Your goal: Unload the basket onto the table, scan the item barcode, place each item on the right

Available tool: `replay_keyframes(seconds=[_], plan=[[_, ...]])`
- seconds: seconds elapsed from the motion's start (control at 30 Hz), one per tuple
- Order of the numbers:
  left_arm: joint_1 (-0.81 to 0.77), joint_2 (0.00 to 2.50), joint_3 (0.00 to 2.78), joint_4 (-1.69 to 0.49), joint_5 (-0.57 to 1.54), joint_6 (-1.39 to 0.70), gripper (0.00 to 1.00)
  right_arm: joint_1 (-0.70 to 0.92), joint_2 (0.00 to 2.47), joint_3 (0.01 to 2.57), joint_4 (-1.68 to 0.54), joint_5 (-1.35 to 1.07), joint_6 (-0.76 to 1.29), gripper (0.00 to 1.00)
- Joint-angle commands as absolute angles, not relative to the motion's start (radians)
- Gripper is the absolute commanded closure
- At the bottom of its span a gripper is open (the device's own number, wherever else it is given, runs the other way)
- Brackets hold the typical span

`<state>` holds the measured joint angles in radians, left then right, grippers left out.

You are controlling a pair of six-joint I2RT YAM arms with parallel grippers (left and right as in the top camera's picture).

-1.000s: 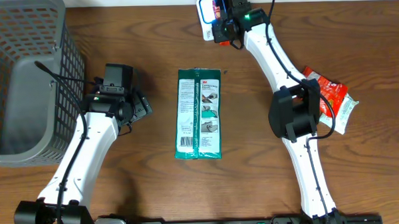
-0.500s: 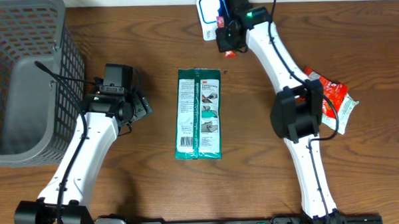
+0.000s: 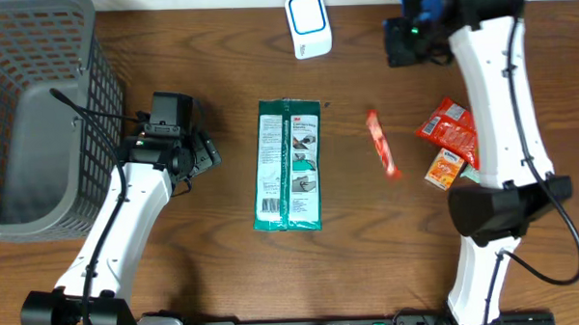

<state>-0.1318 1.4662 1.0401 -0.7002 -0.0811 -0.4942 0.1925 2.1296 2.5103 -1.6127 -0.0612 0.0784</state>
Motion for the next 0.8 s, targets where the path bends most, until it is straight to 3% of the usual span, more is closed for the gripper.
replay_keyframes(seconds=[0.0, 0.3, 0.77], plan=[[-0.128, 1.47, 1.05, -0.702, -0.086, -0.495, 0.11, 0.171, 2.124, 2.508, -1.683, -0.057, 0.078, 0.99], [-0.128, 1.47, 1.05, -0.703, -0.087, -0.495, 0.11, 0.153, 2.109, 2.399, -1.699, -0.036, 0.172, 0.99], [-0.128, 1.47, 1.05, -0.702, -0.086, -0.495, 0.11, 0.119, 2.109, 2.045, -1.683, 0.189, 0.286, 0.99]])
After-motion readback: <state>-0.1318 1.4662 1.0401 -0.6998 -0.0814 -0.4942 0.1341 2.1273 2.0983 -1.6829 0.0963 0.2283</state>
